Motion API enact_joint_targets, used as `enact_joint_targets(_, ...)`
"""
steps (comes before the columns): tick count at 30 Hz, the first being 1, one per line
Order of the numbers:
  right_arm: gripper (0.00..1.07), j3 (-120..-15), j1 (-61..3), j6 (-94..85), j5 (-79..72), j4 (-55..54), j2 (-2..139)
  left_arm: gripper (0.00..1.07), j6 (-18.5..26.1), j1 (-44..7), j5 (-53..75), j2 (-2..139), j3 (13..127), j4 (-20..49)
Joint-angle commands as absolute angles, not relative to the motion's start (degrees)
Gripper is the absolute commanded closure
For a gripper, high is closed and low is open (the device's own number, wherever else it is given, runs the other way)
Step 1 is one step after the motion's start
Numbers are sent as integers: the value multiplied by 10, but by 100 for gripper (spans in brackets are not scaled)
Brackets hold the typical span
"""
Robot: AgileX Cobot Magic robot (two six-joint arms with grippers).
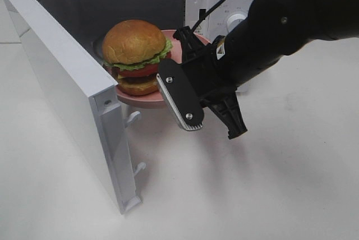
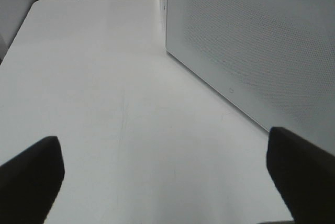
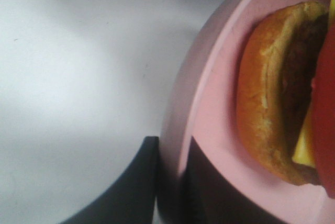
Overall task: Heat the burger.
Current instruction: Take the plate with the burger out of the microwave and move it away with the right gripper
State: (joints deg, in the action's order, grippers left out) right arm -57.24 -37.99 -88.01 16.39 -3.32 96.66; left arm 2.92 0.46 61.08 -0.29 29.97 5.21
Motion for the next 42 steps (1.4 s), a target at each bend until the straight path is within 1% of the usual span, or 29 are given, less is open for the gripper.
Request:
enact_joint_targets(1, 107, -559, -367, -863, 120, -36, 935, 9, 26, 7, 608, -14, 300, 54)
enact_joint_targets(6, 107, -507, -367, -863, 118, -36, 883, 9, 26, 7, 608, -14, 300, 54)
enact_joint_targets(20, 107, -411, -367, -858, 118, -35, 787, 9, 26, 7, 608, -14, 300, 54)
enact_joint_targets(22, 107, -385, -367, -857, 121, -35, 755, 9, 26, 7, 608, -14, 300, 54)
enact_joint_targets(25, 107, -378, -367, -857, 123, -35, 746, 9, 26, 7, 608, -14, 300, 54)
enact_joint_targets(33, 107, -325, -367, -857, 138, -33, 665, 9, 26, 7, 608, -14, 300, 54)
enact_joint_targets(36, 107, -323, -367, -857, 140, -32, 657, 9, 26, 7, 608, -14, 300, 54)
enact_joint_targets(42, 107, -315, -367, -831, 196, 0, 607, 9, 26, 7, 608, -14, 300, 54)
